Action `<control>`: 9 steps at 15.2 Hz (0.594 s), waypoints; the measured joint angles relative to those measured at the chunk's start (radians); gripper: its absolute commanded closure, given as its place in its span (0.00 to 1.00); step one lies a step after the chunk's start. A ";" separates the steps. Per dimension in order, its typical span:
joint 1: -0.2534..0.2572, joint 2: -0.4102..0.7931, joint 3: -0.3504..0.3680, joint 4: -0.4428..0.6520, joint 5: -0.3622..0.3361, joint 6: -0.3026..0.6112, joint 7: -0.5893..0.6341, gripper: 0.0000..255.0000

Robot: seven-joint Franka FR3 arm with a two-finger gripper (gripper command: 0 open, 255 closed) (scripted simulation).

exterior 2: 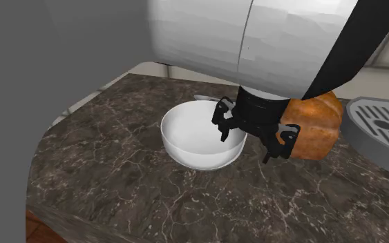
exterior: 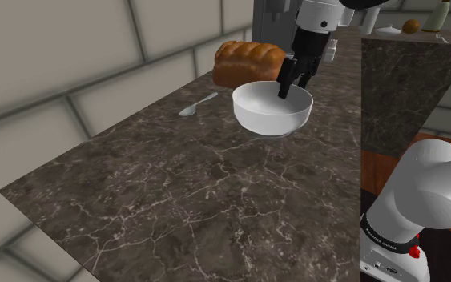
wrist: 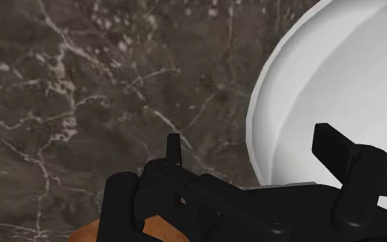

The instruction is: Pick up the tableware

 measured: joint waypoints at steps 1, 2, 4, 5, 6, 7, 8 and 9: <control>0.000 0.000 0.000 0.000 0.000 0.000 0.000 0.00; 0.004 0.018 0.006 0.014 0.001 0.006 0.002 0.00; 0.015 0.075 0.027 0.046 0.005 0.033 0.008 0.00; 0.020 0.104 0.036 0.063 0.004 0.047 0.008 0.00; 0.026 0.136 0.048 0.088 0.005 0.055 0.012 0.00; 0.030 0.169 0.056 0.113 0.003 0.066 0.011 0.00; 0.036 0.205 0.070 0.146 0.002 0.070 0.018 0.00; 0.042 0.242 0.085 0.171 0.001 0.083 0.025 0.00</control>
